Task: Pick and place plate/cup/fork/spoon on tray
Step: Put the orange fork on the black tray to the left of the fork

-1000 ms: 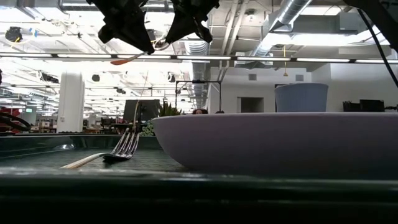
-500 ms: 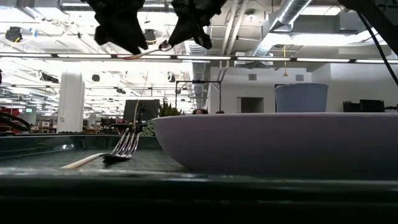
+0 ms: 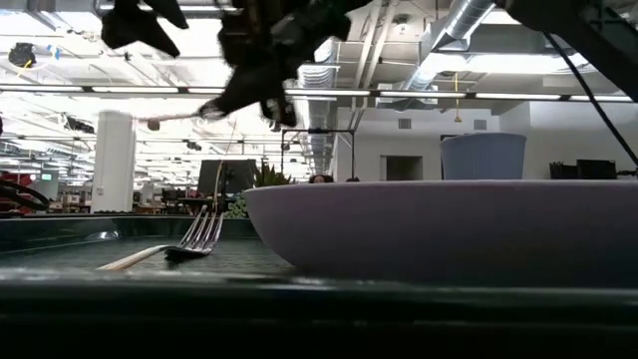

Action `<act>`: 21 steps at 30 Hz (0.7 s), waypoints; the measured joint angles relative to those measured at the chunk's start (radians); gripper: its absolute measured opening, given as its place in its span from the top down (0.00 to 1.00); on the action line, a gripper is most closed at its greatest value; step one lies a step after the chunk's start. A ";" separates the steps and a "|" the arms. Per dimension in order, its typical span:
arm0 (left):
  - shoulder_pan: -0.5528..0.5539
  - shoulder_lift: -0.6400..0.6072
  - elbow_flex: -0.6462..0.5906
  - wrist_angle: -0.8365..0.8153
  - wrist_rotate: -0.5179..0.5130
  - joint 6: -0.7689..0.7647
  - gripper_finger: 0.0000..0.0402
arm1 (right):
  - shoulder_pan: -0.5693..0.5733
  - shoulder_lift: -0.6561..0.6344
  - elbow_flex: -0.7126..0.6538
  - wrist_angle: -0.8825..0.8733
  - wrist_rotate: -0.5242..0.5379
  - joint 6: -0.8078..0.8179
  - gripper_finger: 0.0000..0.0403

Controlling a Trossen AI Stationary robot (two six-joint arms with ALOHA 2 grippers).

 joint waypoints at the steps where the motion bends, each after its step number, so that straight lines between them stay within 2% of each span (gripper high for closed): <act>1: 0.000 -0.020 0.000 0.000 -0.011 -0.002 0.47 | 0.012 0.009 -0.002 0.005 -0.003 0.004 1.00; 8: 0.001 -0.133 0.000 -0.029 -0.055 -0.028 0.47 | 0.071 0.082 0.002 0.113 -0.076 0.062 1.00; 21: -0.001 -0.200 0.000 -0.082 -0.055 0.017 0.47 | 0.143 0.166 0.017 0.235 -0.068 0.197 1.00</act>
